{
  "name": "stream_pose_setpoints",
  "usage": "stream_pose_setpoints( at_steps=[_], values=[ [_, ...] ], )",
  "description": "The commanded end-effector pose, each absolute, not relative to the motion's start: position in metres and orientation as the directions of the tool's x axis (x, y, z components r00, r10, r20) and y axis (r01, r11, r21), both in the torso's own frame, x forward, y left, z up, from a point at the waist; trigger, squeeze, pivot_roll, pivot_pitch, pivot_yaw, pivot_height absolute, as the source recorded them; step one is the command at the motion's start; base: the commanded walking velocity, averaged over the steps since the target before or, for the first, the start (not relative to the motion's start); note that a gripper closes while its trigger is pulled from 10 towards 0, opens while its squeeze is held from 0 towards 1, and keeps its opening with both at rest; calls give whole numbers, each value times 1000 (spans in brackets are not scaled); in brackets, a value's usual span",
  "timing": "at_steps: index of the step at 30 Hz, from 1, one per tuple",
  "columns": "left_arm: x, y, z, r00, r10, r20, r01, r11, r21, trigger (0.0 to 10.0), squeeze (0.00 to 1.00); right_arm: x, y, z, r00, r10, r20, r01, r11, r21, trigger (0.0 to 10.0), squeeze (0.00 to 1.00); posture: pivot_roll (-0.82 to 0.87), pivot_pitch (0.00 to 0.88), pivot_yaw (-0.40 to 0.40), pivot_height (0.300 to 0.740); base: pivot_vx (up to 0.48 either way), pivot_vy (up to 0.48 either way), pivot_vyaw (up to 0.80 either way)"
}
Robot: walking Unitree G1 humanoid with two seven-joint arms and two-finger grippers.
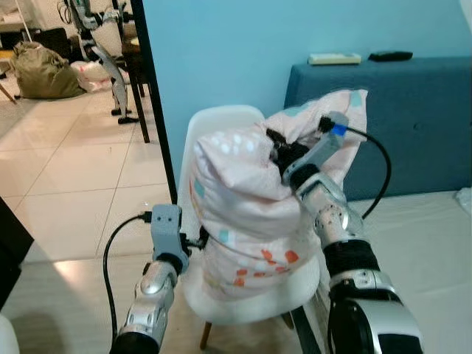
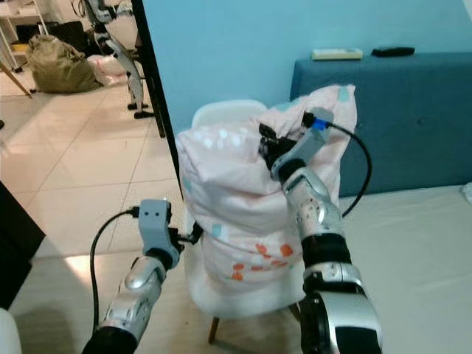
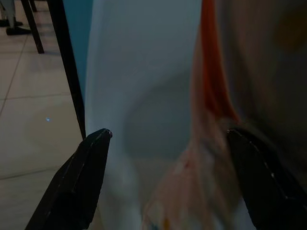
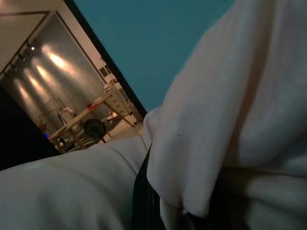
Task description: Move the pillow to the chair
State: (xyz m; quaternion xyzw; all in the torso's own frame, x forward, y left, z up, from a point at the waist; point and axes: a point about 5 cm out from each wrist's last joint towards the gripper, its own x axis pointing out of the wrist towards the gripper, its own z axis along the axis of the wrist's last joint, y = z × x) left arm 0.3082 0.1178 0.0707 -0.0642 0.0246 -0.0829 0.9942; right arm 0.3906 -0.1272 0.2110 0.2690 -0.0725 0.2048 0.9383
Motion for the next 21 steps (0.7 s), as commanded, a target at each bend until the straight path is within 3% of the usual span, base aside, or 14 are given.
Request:
stream_pose_setpoints(
  at_steps=[1, 6, 7, 8, 21],
  values=[
    [307, 116, 69, 983, -177, -54, 169, 977, -128, 10000, 0, 391, -125, 198, 916, 353, 190, -400, 781, 479, 10000, 0, -28, 50, 17, 620, 0, 0, 0],
    [306, 115, 69, 982, -180, -53, 172, 977, -129, 10000, 0, 393, -122, 201, 915, 337, 221, -403, 782, 475, 10000, 0, -26, 52, 16, 615, 0, 0, 0],
    [306, 115, 69, 982, -180, -53, 172, 977, -129, 10000, 0, 392, -123, 204, 905, 334, 262, -423, 761, 491, 10000, 953, -25, 52, 16, 615, 0, 0, 0],
    [306, 115, 70, 982, -179, -53, 171, 977, -129, 10000, 0, 391, -124, 205, 898, 331, 289, -436, 750, 498, 10000, 1000, -24, 53, 15, 615, 0, 0, 0],
    [305, 112, 69, 981, -186, -57, 177, 975, -131, 10000, 0, 397, -125, 211, 896, 324, 303, -437, 762, 477, 10000, 1000, -26, 60, 13, 615, 0, 0, 0]
  ],
)
